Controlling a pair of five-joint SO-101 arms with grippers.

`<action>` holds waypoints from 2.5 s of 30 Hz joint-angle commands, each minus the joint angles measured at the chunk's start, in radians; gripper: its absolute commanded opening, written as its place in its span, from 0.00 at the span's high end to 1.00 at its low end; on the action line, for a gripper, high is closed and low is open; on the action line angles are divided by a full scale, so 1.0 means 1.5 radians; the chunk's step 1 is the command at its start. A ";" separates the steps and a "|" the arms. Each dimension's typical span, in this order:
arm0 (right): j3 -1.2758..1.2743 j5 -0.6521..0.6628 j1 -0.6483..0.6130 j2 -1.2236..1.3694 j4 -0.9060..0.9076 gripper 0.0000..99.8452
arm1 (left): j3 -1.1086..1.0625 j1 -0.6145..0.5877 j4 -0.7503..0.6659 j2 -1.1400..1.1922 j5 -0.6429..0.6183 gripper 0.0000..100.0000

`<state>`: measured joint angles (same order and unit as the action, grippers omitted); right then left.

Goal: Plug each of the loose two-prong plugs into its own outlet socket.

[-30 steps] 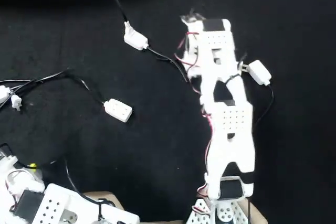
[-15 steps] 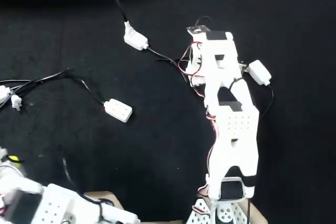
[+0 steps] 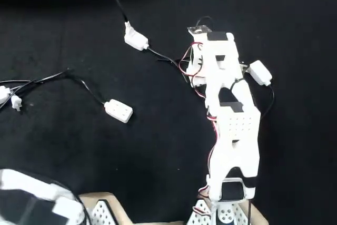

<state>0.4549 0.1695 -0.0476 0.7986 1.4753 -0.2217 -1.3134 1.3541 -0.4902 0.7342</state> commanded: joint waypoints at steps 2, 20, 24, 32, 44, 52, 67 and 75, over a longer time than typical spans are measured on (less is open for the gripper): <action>-0.005 -0.002 -0.005 0.002 -0.021 0.75 | 0.170 0.036 0.003 0.153 0.081 0.68; -0.005 -0.003 -0.007 0.002 -0.019 0.75 | 0.440 0.152 -0.001 0.494 0.340 0.68; -0.005 -0.003 -0.007 0.002 -0.020 0.75 | 0.473 0.166 -0.001 0.546 0.416 0.73; -0.005 -0.003 -0.007 0.003 -0.021 0.75 | 0.522 0.152 0.003 0.629 0.509 0.78; -0.005 -0.038 -0.007 0.003 -0.023 0.75 | 0.524 0.149 -0.002 0.723 0.599 0.76; -0.005 -0.039 -0.007 0.003 -0.023 0.75 | 0.524 0.146 -0.096 0.767 0.622 0.76; -0.005 -0.040 -0.007 0.003 -0.023 0.75 | 0.600 0.162 -0.100 0.885 0.625 0.87; -0.005 -0.040 -0.007 0.003 -0.023 0.75 | 0.608 0.162 -0.092 0.884 0.620 0.94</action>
<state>0.4549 0.1174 -0.0476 0.7986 1.4691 0.6314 -1.0771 1.2221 0.8416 1.4661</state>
